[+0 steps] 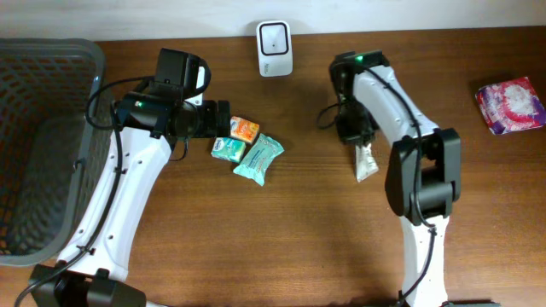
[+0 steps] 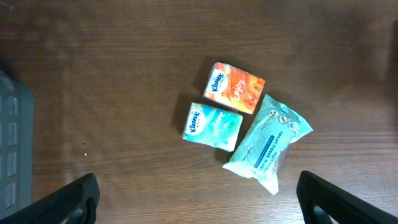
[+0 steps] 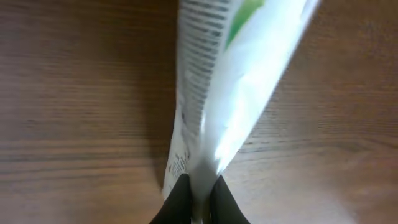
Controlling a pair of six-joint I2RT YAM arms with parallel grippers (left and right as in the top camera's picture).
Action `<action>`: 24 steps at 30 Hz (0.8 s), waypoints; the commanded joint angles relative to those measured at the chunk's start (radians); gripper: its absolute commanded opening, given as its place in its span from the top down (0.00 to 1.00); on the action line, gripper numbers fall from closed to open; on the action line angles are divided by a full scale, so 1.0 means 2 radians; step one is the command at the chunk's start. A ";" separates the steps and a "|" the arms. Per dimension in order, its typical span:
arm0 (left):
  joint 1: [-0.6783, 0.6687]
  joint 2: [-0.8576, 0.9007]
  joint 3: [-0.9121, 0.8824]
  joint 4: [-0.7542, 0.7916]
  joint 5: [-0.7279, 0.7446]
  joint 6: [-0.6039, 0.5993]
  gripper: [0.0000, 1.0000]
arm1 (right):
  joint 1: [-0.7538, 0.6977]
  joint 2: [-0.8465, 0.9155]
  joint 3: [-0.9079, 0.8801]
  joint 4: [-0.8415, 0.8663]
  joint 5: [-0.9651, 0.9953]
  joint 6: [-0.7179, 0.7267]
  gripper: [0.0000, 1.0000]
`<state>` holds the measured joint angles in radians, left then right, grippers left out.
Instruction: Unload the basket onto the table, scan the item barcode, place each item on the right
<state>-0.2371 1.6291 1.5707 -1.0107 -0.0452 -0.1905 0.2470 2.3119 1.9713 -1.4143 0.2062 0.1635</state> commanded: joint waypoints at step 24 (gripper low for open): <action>0.000 -0.001 0.001 -0.001 -0.002 0.003 0.01 | 0.011 -0.014 0.090 0.197 -0.165 0.014 0.96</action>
<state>-0.2371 1.6291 1.5707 -1.0111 -0.0456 -0.1902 0.2672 2.3062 2.0151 -1.0588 -0.1291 0.1848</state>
